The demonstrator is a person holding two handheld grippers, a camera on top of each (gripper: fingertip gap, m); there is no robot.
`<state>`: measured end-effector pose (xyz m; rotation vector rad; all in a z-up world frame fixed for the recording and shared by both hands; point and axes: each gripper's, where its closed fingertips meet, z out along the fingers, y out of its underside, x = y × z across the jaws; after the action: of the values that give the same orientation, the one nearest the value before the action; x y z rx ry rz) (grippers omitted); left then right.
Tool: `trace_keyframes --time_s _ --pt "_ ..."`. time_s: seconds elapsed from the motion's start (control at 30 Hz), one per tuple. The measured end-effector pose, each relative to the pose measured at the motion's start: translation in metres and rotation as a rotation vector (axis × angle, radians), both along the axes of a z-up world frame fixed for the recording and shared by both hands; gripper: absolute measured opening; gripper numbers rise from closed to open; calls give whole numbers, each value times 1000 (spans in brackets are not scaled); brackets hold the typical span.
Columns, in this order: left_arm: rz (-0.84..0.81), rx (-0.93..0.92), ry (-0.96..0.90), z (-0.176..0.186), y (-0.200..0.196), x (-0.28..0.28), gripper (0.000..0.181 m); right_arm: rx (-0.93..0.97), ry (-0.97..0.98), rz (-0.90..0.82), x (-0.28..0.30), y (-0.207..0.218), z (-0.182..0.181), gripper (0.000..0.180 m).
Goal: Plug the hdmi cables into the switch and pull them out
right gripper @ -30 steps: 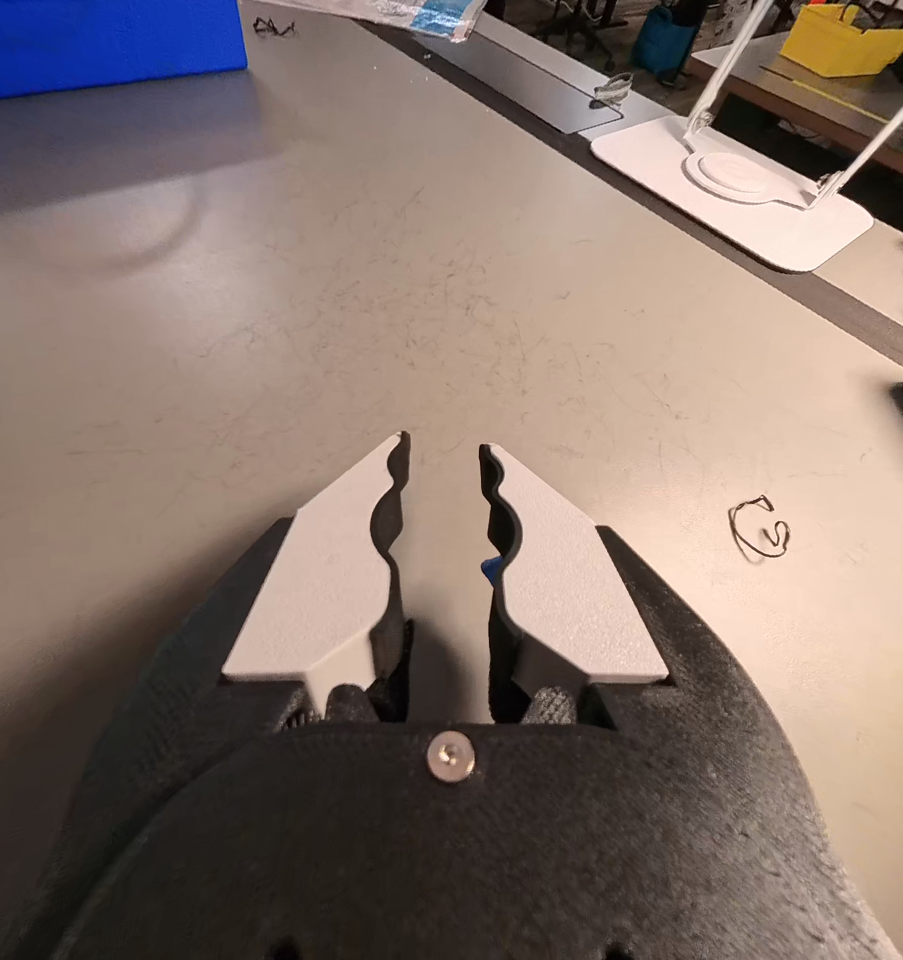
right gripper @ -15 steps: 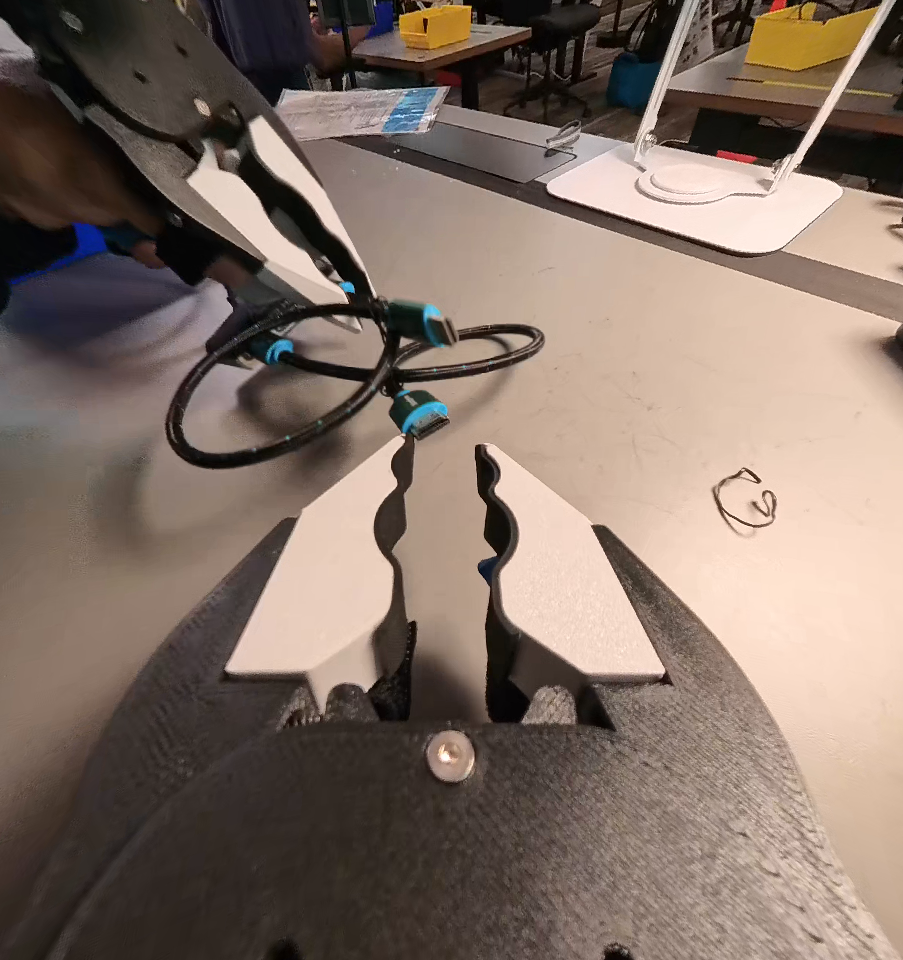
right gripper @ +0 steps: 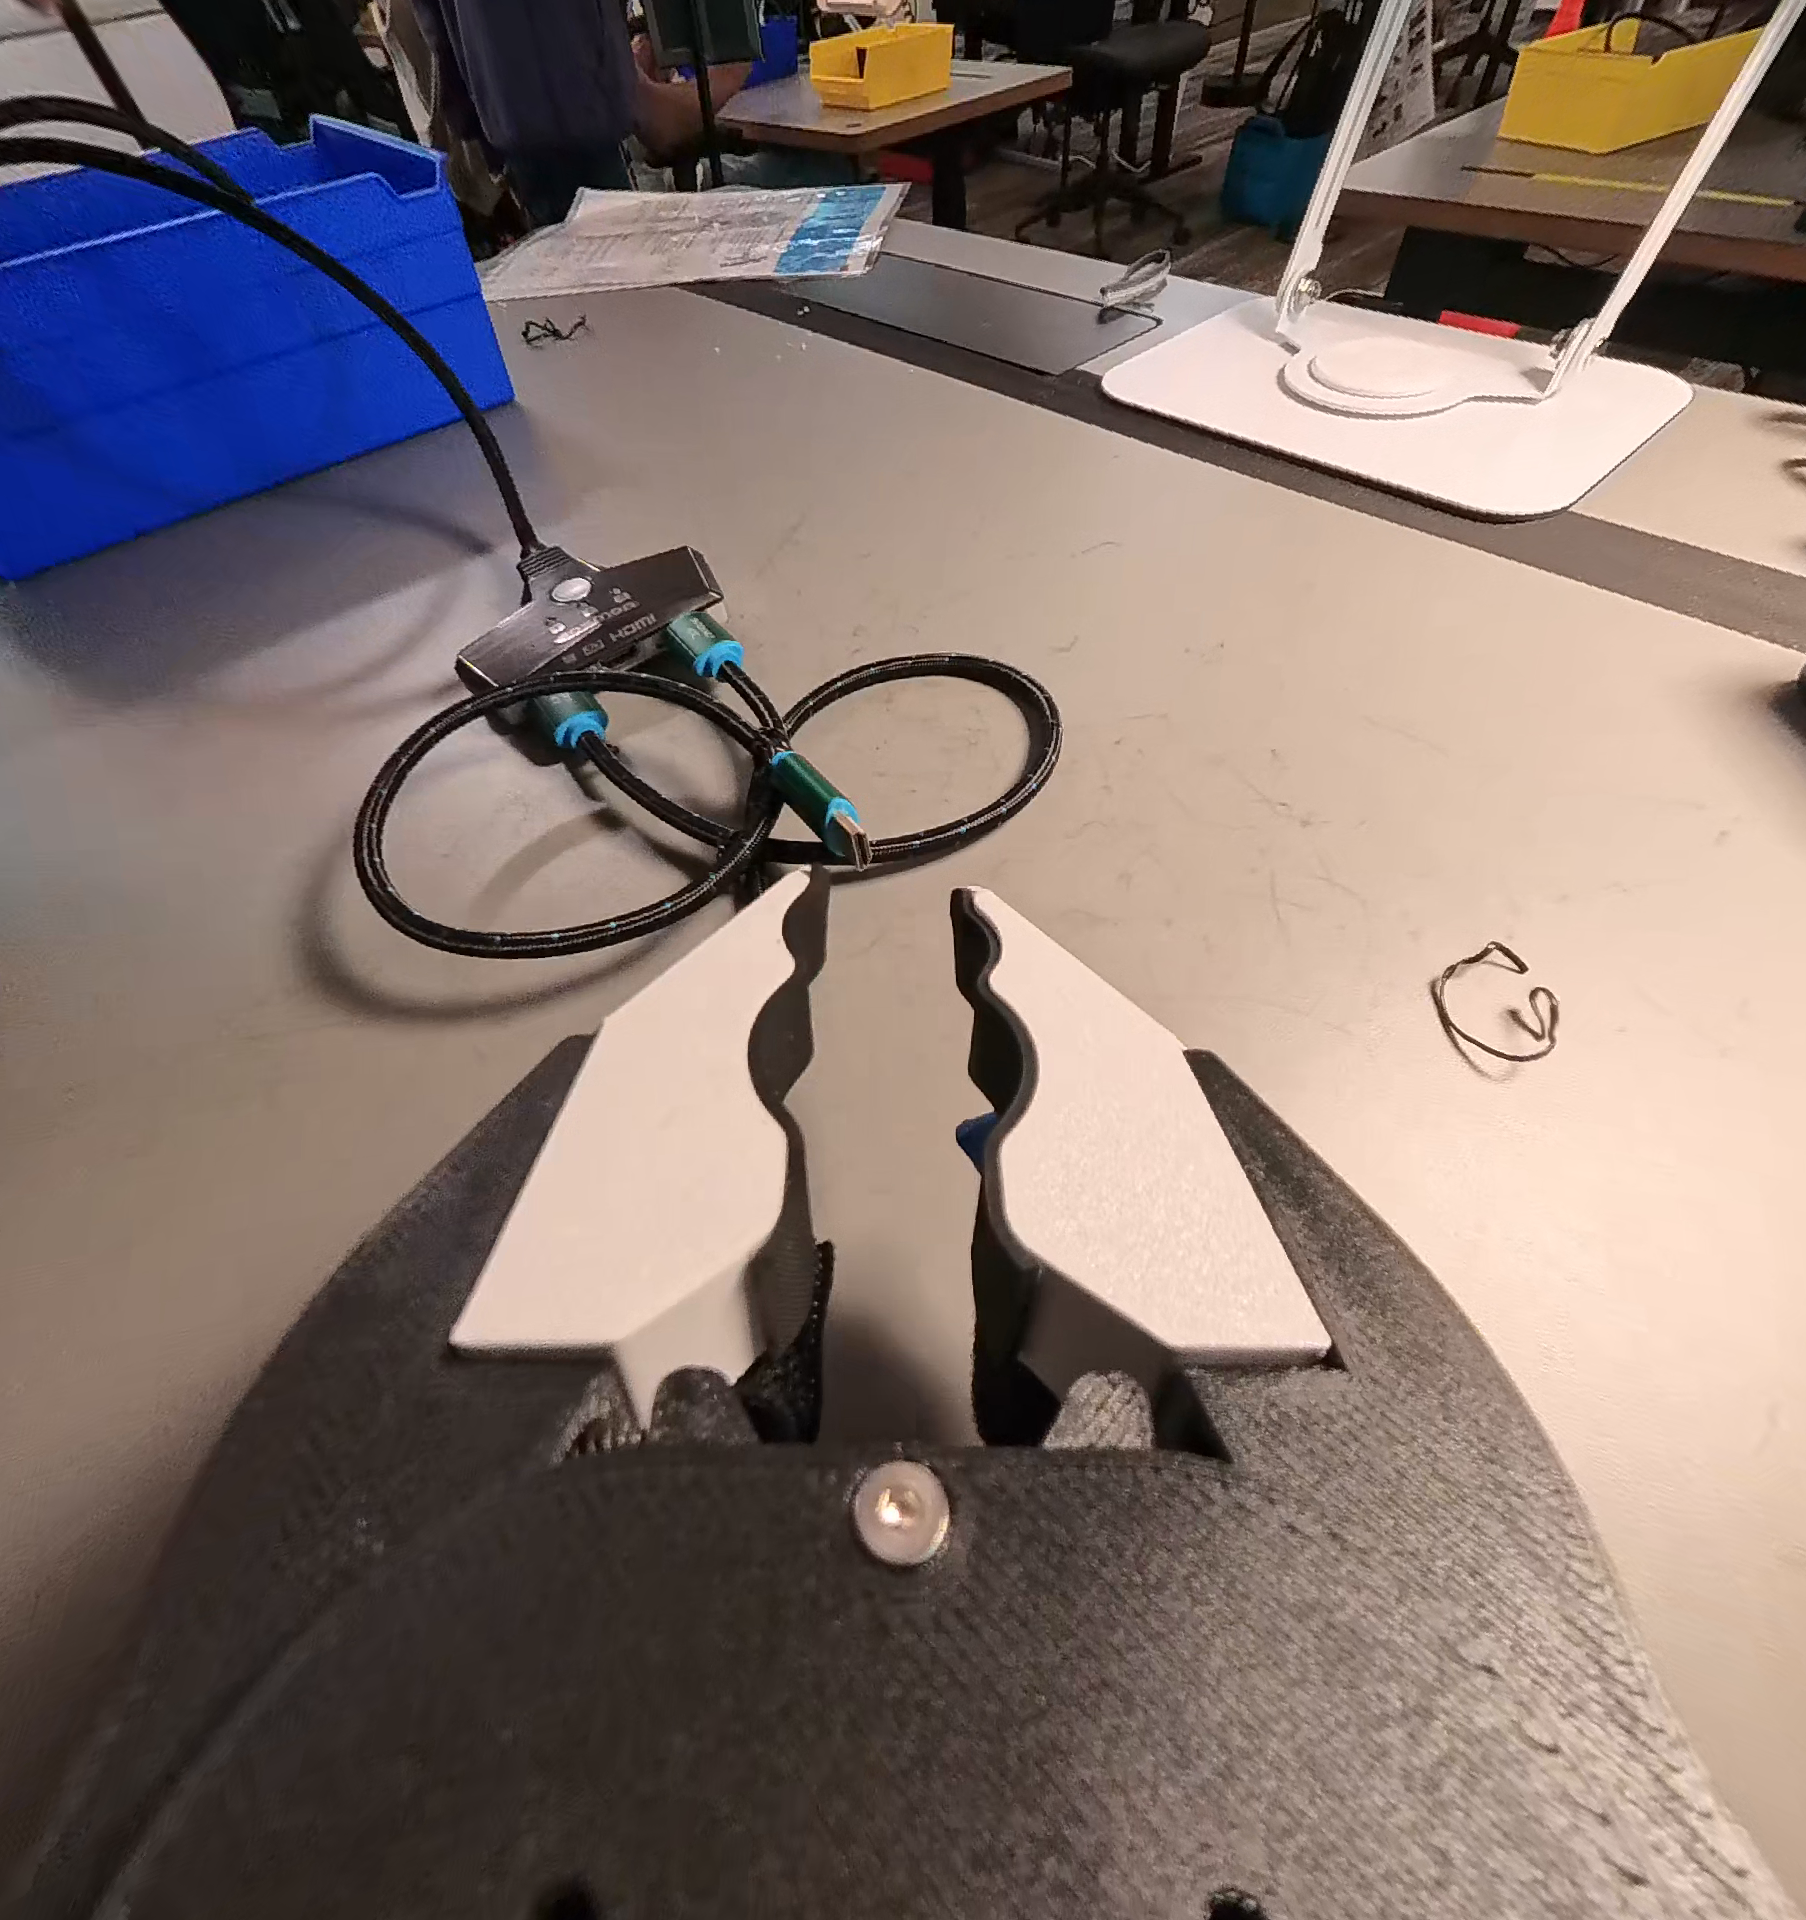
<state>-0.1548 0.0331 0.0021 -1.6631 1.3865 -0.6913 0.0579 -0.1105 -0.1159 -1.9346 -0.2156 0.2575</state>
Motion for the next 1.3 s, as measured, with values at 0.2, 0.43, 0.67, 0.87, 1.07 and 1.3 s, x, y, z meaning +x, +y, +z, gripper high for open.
trace_keyframes --time_s 0.2,0.43,0.67,0.87,1.07,1.3 --pt "325 -12 96 11 78 -152 74 -8 -2 5 -1 0 -1 25" --pt "451 -256 68 -42 107 -237 74 -13 3 0 0 0 -2 25" --pt "289 -416 76 -83 95 -231 74 -12 1 -3 0 0 -2 25" --pt "203 -343 -103 -34 71 -224 75 -14 28 -3 2 1 -1 24" --pt "212 -298 154 -67 55 -213 53 -18 22 3 1 1 -2 25" --pt "279 -274 80 -43 68 -206 14 -11 24 3 1 0 -1 25"
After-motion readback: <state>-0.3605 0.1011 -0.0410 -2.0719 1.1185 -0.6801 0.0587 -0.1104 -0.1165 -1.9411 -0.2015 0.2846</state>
